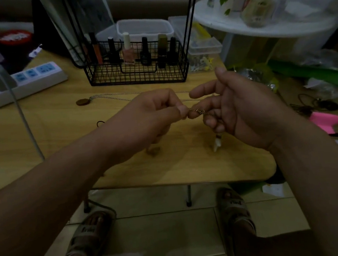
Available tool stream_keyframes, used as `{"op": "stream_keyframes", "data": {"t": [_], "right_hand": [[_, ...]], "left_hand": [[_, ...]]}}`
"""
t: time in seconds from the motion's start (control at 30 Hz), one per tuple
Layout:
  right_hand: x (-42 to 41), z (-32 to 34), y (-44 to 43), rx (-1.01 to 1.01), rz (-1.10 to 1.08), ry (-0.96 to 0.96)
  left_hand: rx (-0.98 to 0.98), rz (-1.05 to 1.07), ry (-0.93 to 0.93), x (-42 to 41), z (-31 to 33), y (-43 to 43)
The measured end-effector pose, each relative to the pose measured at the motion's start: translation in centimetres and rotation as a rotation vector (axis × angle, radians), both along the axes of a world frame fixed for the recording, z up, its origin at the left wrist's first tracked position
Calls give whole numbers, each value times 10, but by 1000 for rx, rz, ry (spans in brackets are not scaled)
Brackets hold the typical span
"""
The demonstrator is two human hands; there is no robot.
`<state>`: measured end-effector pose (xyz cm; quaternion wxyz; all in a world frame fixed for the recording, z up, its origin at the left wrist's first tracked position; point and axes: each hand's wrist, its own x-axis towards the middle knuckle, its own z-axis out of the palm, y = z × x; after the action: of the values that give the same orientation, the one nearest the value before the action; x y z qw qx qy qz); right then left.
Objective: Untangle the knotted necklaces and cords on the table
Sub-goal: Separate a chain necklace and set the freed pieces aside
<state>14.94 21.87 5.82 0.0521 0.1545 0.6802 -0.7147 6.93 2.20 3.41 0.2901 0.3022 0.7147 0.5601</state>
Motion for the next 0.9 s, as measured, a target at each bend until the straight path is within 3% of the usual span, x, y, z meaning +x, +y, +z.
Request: {"op": "stream_keyframes", "data": {"t": [0.43, 0.73, 0.9], "right_hand": [[13, -6, 3, 363, 117, 185], [13, -5, -1, 411, 162, 180], [14, -6, 0, 439, 166, 135]], "left_hand": [[108, 68, -83, -3, 6, -3], [-19, 63, 333, 3, -2, -2], [-10, 68, 458, 1, -7, -2]]}}
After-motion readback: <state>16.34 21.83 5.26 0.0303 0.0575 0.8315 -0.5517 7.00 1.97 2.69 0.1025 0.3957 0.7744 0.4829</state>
